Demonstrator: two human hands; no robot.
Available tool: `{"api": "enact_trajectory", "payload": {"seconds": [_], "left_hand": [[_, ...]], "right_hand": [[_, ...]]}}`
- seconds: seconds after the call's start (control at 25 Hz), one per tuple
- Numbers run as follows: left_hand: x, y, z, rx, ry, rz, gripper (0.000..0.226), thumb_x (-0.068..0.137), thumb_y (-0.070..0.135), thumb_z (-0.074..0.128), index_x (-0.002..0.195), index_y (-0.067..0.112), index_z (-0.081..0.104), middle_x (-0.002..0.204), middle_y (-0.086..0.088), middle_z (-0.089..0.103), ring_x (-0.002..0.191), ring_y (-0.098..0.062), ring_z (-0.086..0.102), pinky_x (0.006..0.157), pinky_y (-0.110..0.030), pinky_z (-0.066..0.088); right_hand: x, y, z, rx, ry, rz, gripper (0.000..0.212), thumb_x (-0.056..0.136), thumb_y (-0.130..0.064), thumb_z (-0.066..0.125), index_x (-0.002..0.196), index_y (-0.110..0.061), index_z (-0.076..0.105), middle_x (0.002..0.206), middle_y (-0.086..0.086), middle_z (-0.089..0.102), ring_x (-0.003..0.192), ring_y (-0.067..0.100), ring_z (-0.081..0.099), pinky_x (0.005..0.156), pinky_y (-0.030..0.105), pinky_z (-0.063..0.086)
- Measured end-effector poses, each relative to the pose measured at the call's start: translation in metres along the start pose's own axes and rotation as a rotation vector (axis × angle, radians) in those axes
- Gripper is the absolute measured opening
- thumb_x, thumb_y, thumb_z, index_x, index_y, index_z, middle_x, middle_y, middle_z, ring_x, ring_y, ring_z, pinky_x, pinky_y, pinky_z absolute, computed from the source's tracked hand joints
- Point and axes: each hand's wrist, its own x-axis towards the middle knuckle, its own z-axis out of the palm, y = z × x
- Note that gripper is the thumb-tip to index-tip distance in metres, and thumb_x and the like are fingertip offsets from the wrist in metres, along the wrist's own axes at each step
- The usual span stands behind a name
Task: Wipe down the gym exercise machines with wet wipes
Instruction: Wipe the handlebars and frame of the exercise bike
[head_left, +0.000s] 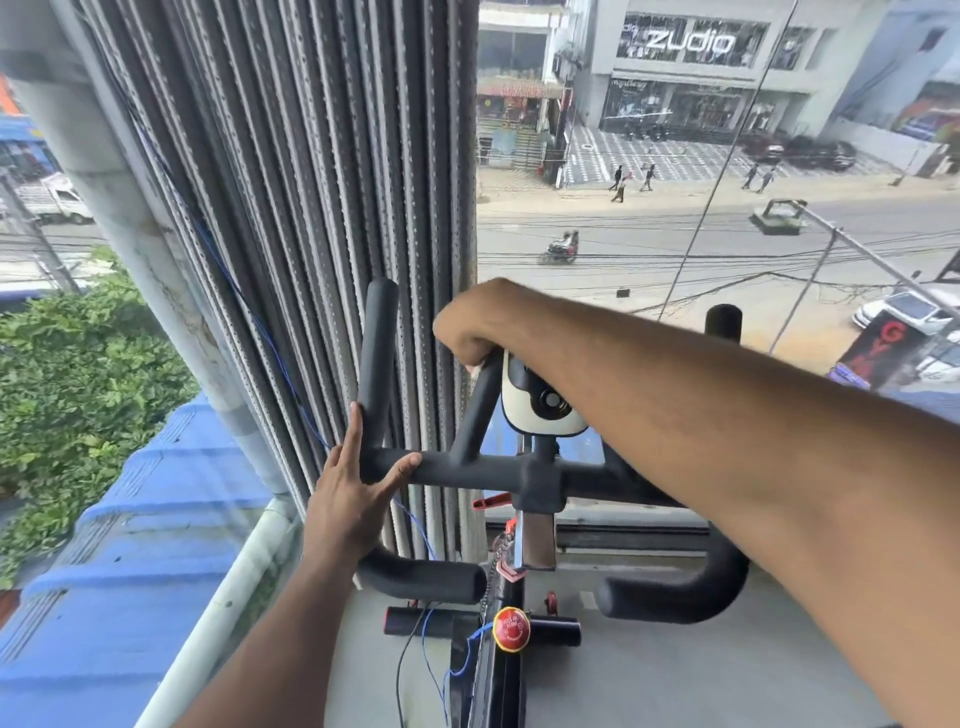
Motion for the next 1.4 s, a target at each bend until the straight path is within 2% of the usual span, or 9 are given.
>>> {"api": "enact_trajectory", "payload": {"seconds": [0.12, 0.28, 0.48, 0.64, 0.72, 0.92, 1.04, 1.2, 1.4], "left_hand": [[0.003, -0.001, 0.0, -0.007, 0.027, 0.008, 0.114, 0.061, 0.108, 0.034, 0.159, 0.059, 0.0, 0.155, -0.004, 0.048, 0.133, -0.032, 0.054, 0.096, -0.048, 0.052], [0.007, -0.004, 0.002, 0.028, 0.014, 0.016, 0.108, 0.068, 0.103, 0.037, 0.159, 0.059, 0.0, 0.155, -0.004, 0.049, 0.132, -0.034, 0.054, 0.097, -0.051, 0.052], [0.003, -0.004, 0.002, 0.045, 0.009, 0.028, 0.111, 0.068, 0.105, 0.033, 0.161, 0.056, -0.001, 0.157, -0.002, 0.047, 0.131, -0.034, 0.055, 0.093, -0.05, 0.053], [0.005, -0.003, 0.003, 0.036, 0.014, 0.025, 0.11, 0.069, 0.104, 0.035, 0.161, 0.055, 0.0, 0.153, -0.004, 0.05, 0.132, -0.033, 0.054, 0.096, -0.049, 0.051], [0.004, -0.003, 0.003, 0.032, 0.018, 0.025, 0.11, 0.069, 0.103, 0.036, 0.162, 0.054, 0.001, 0.153, -0.003, 0.05, 0.133, -0.031, 0.053, 0.098, -0.048, 0.05], [0.001, -0.002, 0.003, 0.037, 0.019, 0.013, 0.104, 0.075, 0.099, 0.041, 0.16, 0.058, -0.002, 0.15, -0.002, 0.051, 0.131, -0.03, 0.055, 0.093, -0.047, 0.053], [0.002, 0.0, 0.002, 0.033, 0.027, -0.003, 0.101, 0.079, 0.09, 0.048, 0.161, 0.057, -0.001, 0.154, 0.001, 0.048, 0.134, -0.029, 0.055, 0.094, -0.047, 0.053], [0.001, 0.0, 0.002, 0.02, 0.031, 0.0, 0.099, 0.08, 0.089, 0.052, 0.159, 0.06, 0.0, 0.158, 0.002, 0.046, 0.137, -0.029, 0.053, 0.096, -0.047, 0.053], [0.002, 0.001, 0.002, 0.016, 0.046, 0.006, 0.102, 0.076, 0.093, 0.047, 0.16, 0.057, 0.003, 0.15, 0.001, 0.052, 0.13, -0.027, 0.056, 0.093, -0.044, 0.052]], "right_hand": [[0.012, -0.018, 0.003, -0.018, -0.086, -0.083, 0.015, 0.095, -0.017, 0.058, 0.105, -0.01, 0.065, 0.1, 0.005, 0.06, 0.087, 0.022, 0.062, 0.076, 0.037, 0.054], [0.019, -0.05, 0.015, -0.009, -0.178, -0.199, 0.017, 0.097, -0.025, 0.06, 0.099, -0.011, 0.069, 0.094, -0.001, 0.063, 0.079, 0.015, 0.061, 0.06, 0.032, 0.046], [0.022, -0.041, 0.015, 0.129, -0.338, -0.164, 0.02, 0.099, -0.029, 0.059, 0.098, -0.019, 0.076, 0.088, 0.0, 0.07, 0.07, 0.014, 0.063, 0.064, 0.031, 0.049], [0.021, 0.002, 0.0, 0.177, -0.278, -0.098, 0.025, 0.097, -0.031, 0.061, 0.079, -0.016, 0.068, 0.085, -0.001, 0.065, 0.068, 0.015, 0.056, 0.064, 0.03, 0.044], [0.02, 0.034, 0.001, 0.259, -0.193, -0.072, 0.02, 0.094, -0.028, 0.062, 0.078, -0.015, 0.06, 0.079, 0.003, 0.057, 0.06, 0.018, 0.047, 0.059, 0.028, 0.04], [0.029, 0.078, 0.019, 0.814, -0.267, -0.016, 0.02, 0.089, -0.015, 0.066, 0.102, 0.0, 0.068, 0.075, 0.016, 0.069, 0.061, 0.026, 0.065, 0.066, 0.034, 0.054], [0.026, 0.056, 0.0, 0.521, -0.242, -0.042, 0.022, 0.082, -0.02, 0.068, 0.095, -0.003, 0.073, 0.085, 0.016, 0.069, 0.072, 0.028, 0.061, 0.071, 0.04, 0.051], [0.017, -0.013, -0.003, 0.002, -0.196, -0.141, 0.019, 0.094, -0.014, 0.051, 0.082, -0.009, 0.064, 0.09, 0.007, 0.063, 0.078, 0.022, 0.06, 0.07, 0.034, 0.051], [0.01, -0.048, 0.015, 0.001, -0.301, -0.203, 0.031, 0.099, -0.01, 0.048, 0.072, -0.01, 0.064, 0.082, 0.001, 0.062, 0.068, 0.013, 0.06, 0.055, 0.027, 0.046]]}}
